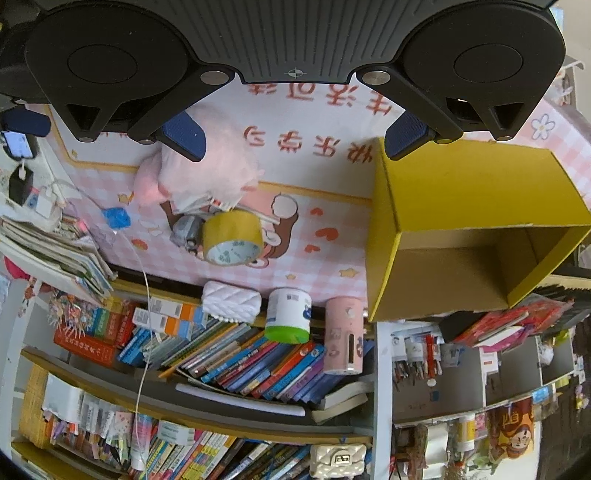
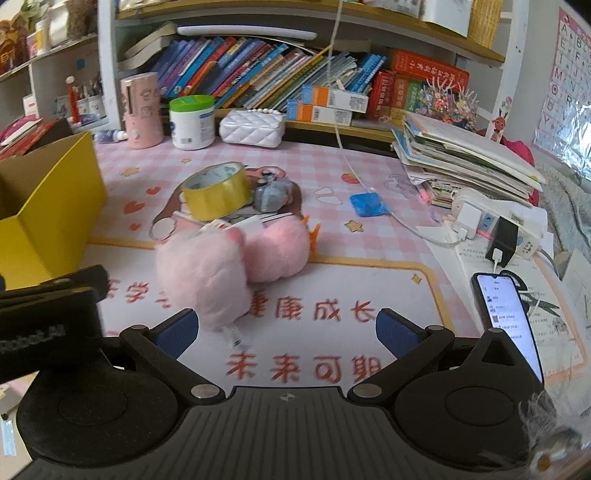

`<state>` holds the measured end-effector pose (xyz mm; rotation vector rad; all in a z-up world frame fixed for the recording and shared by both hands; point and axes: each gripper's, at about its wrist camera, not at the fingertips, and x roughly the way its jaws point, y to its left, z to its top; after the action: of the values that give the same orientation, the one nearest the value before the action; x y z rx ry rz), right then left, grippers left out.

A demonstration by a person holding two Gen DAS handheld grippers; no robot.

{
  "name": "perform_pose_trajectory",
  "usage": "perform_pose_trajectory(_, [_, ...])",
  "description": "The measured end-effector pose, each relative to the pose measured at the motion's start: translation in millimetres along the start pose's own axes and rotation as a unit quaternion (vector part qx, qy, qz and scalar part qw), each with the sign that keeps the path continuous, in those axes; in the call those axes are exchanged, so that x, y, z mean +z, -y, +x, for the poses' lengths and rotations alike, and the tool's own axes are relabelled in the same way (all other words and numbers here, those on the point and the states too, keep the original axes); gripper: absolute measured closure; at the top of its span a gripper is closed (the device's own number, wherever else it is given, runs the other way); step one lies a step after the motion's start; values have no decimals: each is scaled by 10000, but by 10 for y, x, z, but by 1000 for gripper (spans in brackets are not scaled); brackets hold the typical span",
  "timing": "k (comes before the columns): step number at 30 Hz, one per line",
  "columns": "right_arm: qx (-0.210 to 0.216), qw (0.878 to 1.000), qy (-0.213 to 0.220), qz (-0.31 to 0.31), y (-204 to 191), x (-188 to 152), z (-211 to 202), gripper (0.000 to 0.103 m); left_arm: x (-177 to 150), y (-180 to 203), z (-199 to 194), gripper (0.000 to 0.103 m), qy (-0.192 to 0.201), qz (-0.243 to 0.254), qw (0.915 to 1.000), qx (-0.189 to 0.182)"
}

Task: Organize objects
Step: 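Reach the left gripper to the pink plush toy and grasp it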

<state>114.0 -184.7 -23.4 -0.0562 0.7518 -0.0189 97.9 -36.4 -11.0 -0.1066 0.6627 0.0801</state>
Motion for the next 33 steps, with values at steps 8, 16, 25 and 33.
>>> perform_pose_trajectory(8, [-24, 9995, 42, 315, 384, 180, 195, 0, 95, 194, 111, 0, 92, -152, 9995, 255])
perform_pose_trajectory(16, [15, 9959, 218, 876, 829, 322, 338, 4, 110, 453, 189, 1, 73, -53, 9993, 356])
perform_pose_trajectory(25, [570, 9901, 133, 1279, 1154, 351, 462, 19, 57, 819, 392, 2, -184, 148, 9996, 138])
perform_pose_trajectory(33, [944, 9823, 97, 1614, 1371, 374, 556, 18, 31, 1010, 840, 4, -482, 298, 9977, 363])
